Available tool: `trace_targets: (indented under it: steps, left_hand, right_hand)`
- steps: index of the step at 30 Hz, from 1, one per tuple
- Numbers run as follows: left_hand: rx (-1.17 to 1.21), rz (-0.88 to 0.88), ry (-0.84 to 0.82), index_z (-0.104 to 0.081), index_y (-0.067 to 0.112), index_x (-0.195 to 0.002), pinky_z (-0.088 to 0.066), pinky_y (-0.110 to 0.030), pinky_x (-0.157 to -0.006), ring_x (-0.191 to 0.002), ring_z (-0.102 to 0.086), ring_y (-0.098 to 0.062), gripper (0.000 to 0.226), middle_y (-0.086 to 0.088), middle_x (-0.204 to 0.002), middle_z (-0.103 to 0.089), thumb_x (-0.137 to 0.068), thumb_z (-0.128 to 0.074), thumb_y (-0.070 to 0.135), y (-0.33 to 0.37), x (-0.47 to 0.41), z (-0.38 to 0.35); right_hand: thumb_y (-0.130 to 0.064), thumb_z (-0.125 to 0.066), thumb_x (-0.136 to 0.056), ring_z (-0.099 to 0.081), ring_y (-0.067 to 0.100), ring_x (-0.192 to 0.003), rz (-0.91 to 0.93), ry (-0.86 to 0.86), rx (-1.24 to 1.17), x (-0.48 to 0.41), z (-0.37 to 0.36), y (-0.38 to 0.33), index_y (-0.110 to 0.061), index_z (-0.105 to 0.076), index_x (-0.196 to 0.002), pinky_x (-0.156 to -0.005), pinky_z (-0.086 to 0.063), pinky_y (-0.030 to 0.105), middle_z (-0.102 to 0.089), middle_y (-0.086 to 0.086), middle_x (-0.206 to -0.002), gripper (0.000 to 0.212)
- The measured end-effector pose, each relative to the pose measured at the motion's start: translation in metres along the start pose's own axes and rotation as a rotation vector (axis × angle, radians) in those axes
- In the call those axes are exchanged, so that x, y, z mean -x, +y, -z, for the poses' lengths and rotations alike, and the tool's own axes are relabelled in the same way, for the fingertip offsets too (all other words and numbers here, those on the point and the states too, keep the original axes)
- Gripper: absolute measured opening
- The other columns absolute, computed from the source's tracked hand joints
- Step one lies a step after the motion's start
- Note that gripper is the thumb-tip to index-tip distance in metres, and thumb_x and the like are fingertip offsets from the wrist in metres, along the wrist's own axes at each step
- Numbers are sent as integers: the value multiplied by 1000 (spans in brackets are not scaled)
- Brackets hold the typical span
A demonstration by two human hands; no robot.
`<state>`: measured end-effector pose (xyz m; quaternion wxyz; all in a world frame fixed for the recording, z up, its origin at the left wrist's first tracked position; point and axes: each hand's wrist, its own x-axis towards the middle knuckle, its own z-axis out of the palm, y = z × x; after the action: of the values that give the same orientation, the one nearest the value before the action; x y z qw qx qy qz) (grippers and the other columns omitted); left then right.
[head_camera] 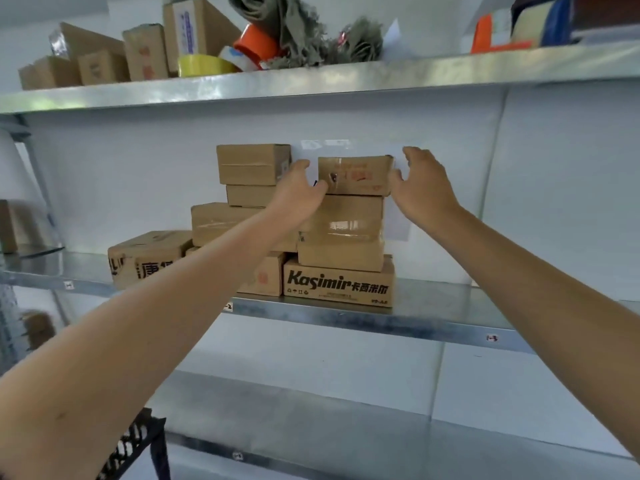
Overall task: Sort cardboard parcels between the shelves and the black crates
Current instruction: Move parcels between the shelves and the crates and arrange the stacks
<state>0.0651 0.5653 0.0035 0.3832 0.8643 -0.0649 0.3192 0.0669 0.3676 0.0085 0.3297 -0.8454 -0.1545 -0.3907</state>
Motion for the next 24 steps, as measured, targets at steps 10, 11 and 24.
trace_targets:
  steps: [10,11,24]
  left_hand:
    - [102,81,-55,-59,10,-122,-42,-23,-64,-85,-56,-13,29,-2,-102,-63,-97,-54,26,13,-24,-17]
    - [153,62,-6,-59,12,-123,-43,-22,-64,-83,-56,-9,29,0,-105,-64,-98,-54,26,14,-19,-15]
    - [618,60,319,-70,20,-101,-54,-31,-90,-101,-70,-9,22,7,-99,-75,-102,-49,26,-30,144,39]
  right_hand:
    - [-38,-46,-97,-58,18,-106,-222,-217,-370,-32,-27,0,-16,-46,-137,-84,-47,31,-60,1,-122,46]
    - [-37,-47,-97,-58,18,-109,-194,-196,-400,-29,-25,-1,-18,-46,-138,-86,-48,31,-60,-1,-123,45]
    - [-45,-45,-101,-52,-22,-105,21,-149,-810,116,-29,-42,-42,-45,-135,-72,-44,-1,-57,-30,-121,35]
